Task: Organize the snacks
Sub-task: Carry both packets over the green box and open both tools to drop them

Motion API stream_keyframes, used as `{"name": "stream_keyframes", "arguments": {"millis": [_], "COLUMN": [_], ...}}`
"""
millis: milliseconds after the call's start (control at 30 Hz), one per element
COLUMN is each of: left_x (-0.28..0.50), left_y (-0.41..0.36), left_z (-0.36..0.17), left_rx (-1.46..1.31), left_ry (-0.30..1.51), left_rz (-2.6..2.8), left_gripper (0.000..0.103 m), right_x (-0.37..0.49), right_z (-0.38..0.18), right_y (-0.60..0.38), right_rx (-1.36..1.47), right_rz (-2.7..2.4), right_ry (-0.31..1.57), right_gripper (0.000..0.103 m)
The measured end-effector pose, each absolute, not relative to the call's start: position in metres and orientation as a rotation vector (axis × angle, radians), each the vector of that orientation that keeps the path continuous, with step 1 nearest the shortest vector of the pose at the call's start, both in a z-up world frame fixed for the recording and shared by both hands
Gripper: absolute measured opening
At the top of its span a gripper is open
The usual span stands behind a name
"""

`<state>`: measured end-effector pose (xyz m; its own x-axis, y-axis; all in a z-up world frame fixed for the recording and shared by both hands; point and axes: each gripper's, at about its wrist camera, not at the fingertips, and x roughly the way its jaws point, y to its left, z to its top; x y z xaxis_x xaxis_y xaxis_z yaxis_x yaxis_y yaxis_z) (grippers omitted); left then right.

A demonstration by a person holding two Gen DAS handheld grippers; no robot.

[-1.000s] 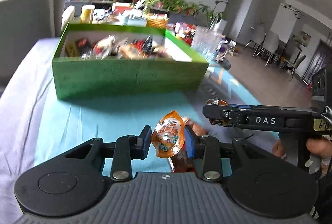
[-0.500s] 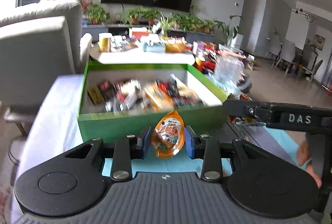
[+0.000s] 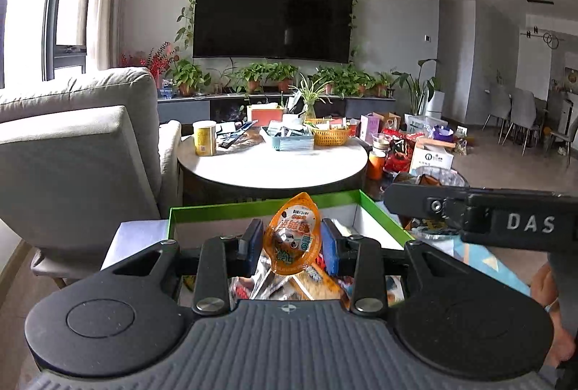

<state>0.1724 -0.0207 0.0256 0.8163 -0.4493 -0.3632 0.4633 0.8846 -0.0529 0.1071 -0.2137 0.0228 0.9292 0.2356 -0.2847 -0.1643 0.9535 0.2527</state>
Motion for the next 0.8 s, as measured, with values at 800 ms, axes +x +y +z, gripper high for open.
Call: {"name": "stream_keyframes", "arguments": {"millis": [800], "left_x": [0.228], "left_y": [-0.024], "left_z": [-0.006], "left_rx": [0.055], "left_ry": [0.490], "left_rz": [-0.434], "left_gripper": [0.032], "right_x": [0.157], "right_z": [-0.002], "right_y": [-0.211], "right_rx": [0.245], "right_rz": [0.182], "right_ry": [0.430], "right_gripper": [0.044]}}
